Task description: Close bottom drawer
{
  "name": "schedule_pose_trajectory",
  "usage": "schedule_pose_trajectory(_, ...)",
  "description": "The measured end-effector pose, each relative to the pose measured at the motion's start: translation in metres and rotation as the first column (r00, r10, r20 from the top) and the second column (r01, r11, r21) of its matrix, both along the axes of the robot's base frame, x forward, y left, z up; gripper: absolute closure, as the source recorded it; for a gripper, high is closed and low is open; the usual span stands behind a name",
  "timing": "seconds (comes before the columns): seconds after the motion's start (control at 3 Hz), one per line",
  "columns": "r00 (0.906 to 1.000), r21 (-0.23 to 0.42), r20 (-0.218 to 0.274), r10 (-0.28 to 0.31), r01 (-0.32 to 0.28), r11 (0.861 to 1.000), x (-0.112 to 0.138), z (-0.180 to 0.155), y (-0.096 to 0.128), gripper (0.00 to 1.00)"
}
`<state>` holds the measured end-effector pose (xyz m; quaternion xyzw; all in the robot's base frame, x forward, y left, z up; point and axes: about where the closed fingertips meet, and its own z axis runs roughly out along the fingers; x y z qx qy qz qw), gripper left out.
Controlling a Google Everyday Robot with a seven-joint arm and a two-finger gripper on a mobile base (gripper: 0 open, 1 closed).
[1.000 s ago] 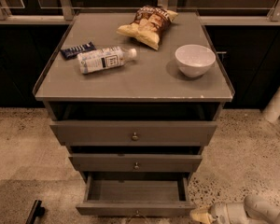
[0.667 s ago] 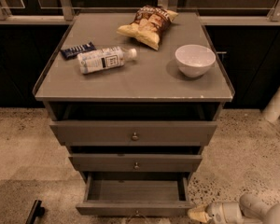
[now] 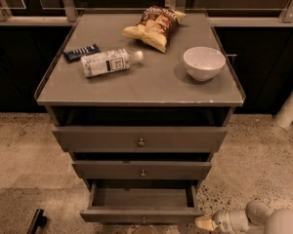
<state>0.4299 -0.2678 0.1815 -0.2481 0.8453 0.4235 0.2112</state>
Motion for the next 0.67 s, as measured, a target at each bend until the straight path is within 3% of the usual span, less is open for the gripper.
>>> schedule_pose_trajectory(0.67,1.0,0.002,0.005,-0.004,0.004,1.0,0.026,-0.014,0.015,1.0)
